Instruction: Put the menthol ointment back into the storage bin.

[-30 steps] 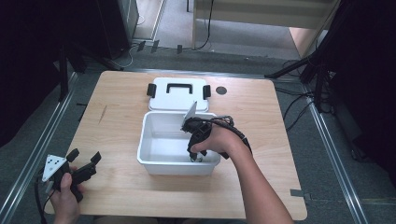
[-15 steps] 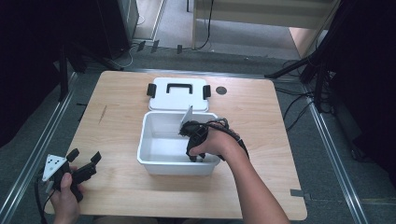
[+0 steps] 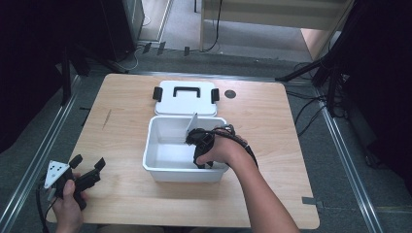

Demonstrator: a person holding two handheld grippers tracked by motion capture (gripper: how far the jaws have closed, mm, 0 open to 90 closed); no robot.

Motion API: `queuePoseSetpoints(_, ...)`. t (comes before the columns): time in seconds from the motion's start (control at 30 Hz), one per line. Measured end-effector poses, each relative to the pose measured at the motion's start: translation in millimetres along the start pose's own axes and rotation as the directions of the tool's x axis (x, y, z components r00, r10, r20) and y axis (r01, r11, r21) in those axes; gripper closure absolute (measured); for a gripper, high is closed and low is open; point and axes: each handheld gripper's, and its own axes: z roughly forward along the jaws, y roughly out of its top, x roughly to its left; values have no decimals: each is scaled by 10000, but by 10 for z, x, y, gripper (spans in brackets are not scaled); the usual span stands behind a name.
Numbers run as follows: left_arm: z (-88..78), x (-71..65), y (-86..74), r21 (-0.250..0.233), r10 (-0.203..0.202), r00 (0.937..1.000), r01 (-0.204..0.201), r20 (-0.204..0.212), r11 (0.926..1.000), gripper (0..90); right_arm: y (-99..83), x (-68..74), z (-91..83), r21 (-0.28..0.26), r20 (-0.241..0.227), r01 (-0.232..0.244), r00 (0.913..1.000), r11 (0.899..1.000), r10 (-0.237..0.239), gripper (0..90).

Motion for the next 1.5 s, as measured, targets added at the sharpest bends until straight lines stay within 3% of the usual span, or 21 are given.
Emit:
queuePoseSetpoints(0.43,1,-1,0,11,-3,10000,3,3,10000,139,-47,-3,-112,-408,-2,-88,10000,9991,88,457)
queuePoseSetpoints(1.13,3,-4,2,11,18,10000,-18,-5,10000,139,-232,-29,-717,-1274,-22,-337,9994,9913,337,402)
queuePoseSetpoints(1.5,2,-3,2,20,21,10000,-21,-7,10000,139,-349,-77,-929,-1670,-22,-493,9988,9847,496,397)
